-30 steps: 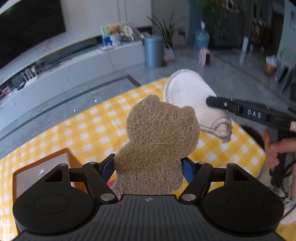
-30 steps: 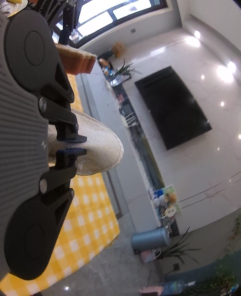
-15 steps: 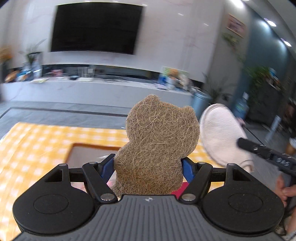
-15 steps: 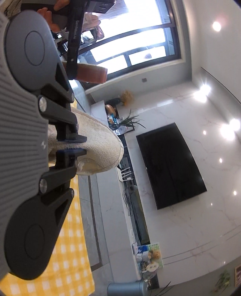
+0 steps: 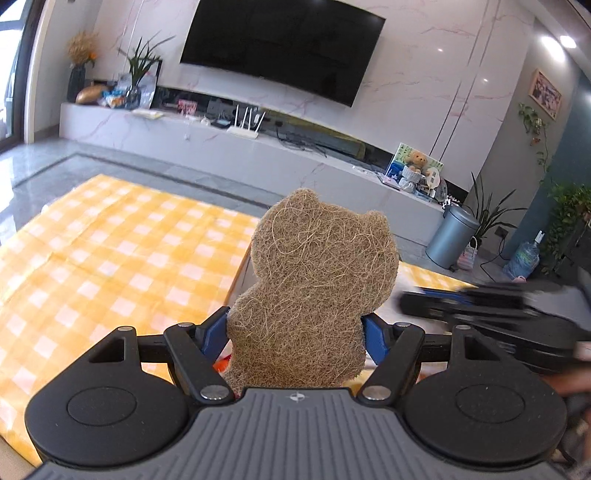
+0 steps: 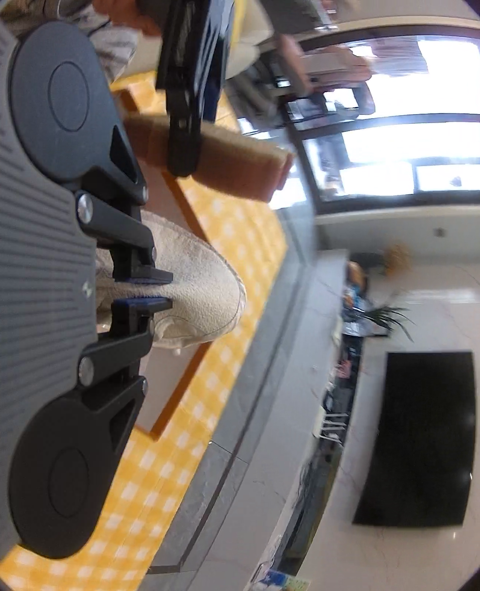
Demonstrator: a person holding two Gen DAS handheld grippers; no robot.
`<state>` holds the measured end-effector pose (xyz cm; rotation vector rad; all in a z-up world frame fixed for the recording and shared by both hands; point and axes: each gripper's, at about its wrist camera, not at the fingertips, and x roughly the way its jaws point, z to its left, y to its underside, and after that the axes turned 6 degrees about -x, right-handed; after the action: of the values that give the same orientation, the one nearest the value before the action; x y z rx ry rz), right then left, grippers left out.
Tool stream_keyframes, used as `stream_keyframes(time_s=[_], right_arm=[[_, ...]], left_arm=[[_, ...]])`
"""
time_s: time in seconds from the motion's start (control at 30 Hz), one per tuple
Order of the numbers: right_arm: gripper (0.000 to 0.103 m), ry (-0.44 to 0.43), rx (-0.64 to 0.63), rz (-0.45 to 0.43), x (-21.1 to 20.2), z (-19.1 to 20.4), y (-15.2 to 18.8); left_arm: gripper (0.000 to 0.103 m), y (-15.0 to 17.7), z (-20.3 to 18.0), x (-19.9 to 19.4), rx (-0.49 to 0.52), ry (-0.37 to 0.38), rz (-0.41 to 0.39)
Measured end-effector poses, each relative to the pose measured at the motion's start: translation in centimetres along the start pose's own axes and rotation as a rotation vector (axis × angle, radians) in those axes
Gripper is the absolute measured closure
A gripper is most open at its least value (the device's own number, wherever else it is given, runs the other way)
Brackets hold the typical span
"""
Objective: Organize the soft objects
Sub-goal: 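Carry the coir pad and white mitt over the orange box, then open the right tool to drop the white mitt into the box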
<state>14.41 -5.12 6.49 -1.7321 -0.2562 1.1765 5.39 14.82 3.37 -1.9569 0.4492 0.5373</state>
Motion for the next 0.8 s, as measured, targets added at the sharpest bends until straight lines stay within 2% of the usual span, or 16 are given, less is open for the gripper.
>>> stream_keyframes(time_s=[0.13, 0.23, 0.33, 0.4, 0.57, 0.6, 0.63, 0.7, 0.8], right_arm=[[0.098, 0.034, -0.061, 0.143, 6.6, 0.6, -0.9], [0.098, 0.132, -0.14, 0.249, 10.8, 0.1, -0.8], [0.098, 0.215, -0.209, 0.326, 12.9, -0.9, -0.1], [0.098, 0.209, -0.201, 0.361, 13.8, -1.3, 0.1], [0.09, 0.232, -0.145, 0.339, 13.9, -1.6, 0.6], [0.081, 0.238, -0.139, 0.323, 13.5, -1.4, 0.5], [0.064, 0.244, -0.128, 0.301, 12.4, -1.1, 0.3], [0.048, 0.257, -0.095, 0.251, 11.1, -0.9, -0.1], [0.048, 0.254, -0.069, 0.2, 8.7, -0.8, -0.7]], left_arm=[[0.02, 0.6, 1.5, 0.5, -0.021, -0.01, 0.025], [0.02, 0.9, 2.0, 1.2, -0.024, 0.001, 0.055], [0.02, 1.4, 1.8, 1.4, -0.01, 0.019, 0.093], [0.02, 1.6, 1.4, 1.6, 0.006, 0.033, 0.108], [0.02, 2.3, 0.5, 2.1, 0.049, -0.023, 0.141], [0.02, 2.5, 0.2, 2.2, 0.065, -0.046, 0.152], [0.02, 2.6, 0.0, 2.3, 0.082, -0.063, 0.157], [0.02, 2.9, -0.2, 2.4, 0.096, -0.081, 0.17], [0.02, 3.2, -0.5, 2.9, 0.114, -0.126, 0.185]])
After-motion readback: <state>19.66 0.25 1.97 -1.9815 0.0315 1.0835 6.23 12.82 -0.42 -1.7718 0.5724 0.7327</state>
